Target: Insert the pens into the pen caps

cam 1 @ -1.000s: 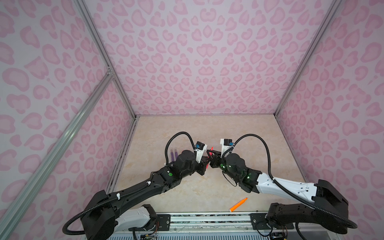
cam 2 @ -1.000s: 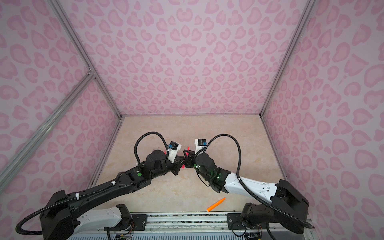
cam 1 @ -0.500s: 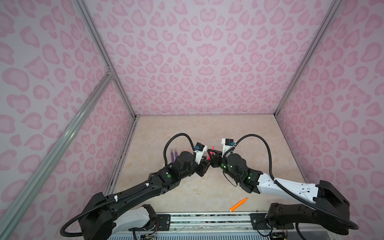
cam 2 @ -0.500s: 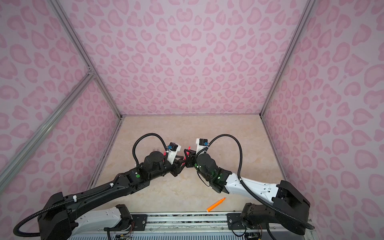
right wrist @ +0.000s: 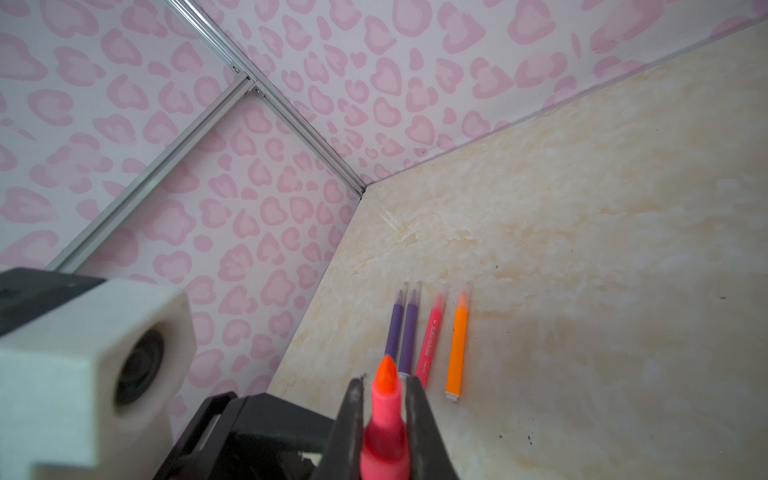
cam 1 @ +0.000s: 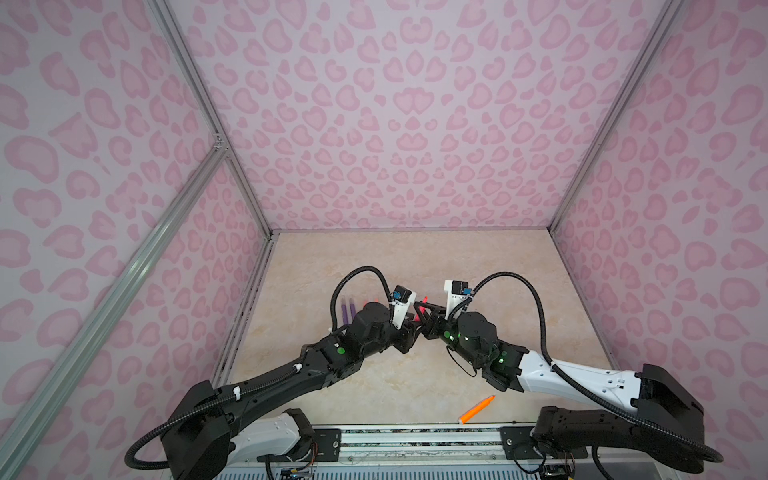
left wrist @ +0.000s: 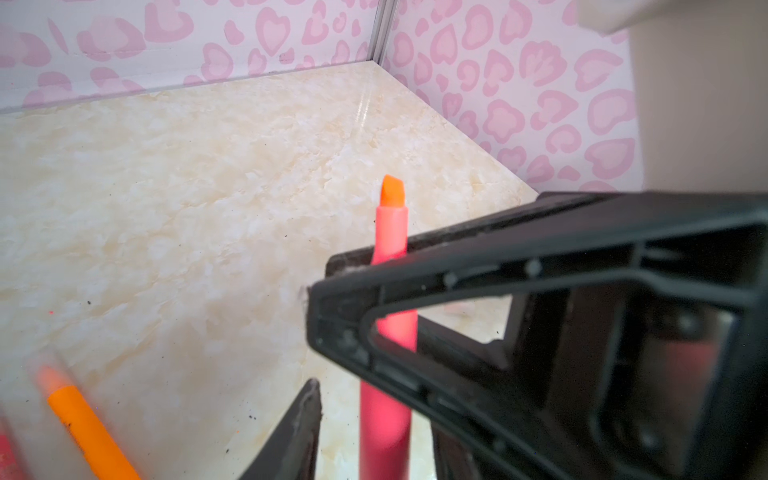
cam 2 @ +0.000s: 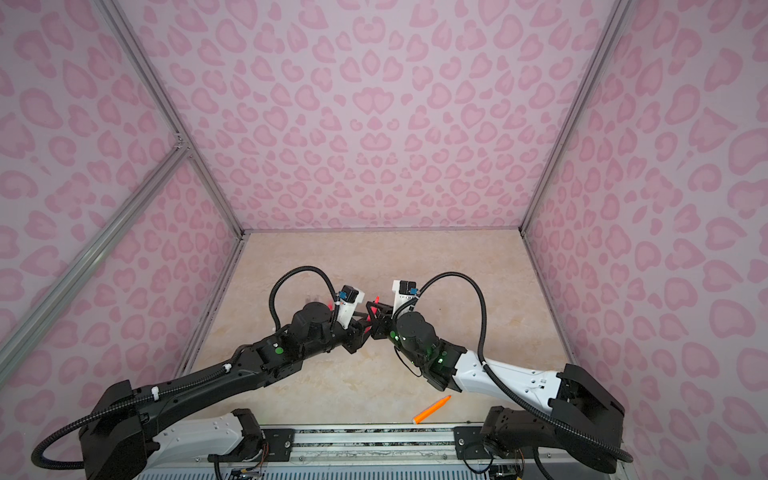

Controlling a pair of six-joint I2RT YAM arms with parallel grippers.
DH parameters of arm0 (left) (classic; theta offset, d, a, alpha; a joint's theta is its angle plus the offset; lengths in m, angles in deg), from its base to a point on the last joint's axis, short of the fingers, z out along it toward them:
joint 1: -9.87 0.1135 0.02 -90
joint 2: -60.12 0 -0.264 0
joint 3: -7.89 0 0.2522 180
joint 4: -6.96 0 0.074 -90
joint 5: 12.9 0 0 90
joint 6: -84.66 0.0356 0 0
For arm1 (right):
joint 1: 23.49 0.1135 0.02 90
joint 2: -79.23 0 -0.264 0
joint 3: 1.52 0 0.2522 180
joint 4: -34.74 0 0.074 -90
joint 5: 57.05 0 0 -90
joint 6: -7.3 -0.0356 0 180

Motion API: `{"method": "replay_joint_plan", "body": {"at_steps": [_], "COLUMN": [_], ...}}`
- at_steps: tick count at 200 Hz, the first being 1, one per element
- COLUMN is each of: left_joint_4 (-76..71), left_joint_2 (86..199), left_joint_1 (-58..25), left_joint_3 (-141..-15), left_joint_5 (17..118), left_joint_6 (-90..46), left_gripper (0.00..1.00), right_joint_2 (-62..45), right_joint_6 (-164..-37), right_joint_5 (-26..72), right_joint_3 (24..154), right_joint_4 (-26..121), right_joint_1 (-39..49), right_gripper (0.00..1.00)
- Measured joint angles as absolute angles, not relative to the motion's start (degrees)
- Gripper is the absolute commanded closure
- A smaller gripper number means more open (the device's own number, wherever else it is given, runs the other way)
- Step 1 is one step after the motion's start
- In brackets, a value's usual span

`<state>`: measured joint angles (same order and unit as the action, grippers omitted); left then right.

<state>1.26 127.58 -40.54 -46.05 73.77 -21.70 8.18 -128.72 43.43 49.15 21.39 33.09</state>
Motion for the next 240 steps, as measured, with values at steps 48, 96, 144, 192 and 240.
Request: {"method": "replay_joint_plan", "body": {"at_steps": [48, 96, 144, 192, 240], "left_joint_4": [0.82, 0.56, 0.08, -3.03, -4.18], "left_joint_2": [126.34, 125.79, 125.88, 127.17, 129.09], "left_joint_1": [-40.61, -40.63, -39.17, -34.38, -33.96], "left_joint_3": [-45.7, -45.7, -46.56, -46.88, -47.98], "left_joint_5": [74.25, 76.54, 84.04, 89.74, 90.33], "left_joint_6": [-21.61, -21.9, -25.09, -29.66, -31.1], "left_gripper": [0.88, 0.97, 0.97, 0.97, 0.97], "right_joint_2": [7.48, 7.52, 10.34, 14.8, 15.55], "right_joint_6": [-129.07, -129.48, -129.63, -133.81, -140.98], "right_joint_5": [43.13, 44.46, 49.29, 59.87, 61.75], "right_joint_3": [49.52, 50.15, 50.37, 48.52, 46.37], "right_joint_4": [20.1, 21.47, 28.2, 36.03, 42.96], "right_joint_1": [34.49, 34.69, 34.91, 31.06, 20.81], "right_gripper": [0.99, 0.55, 0.47, 0.48, 0.51]}}
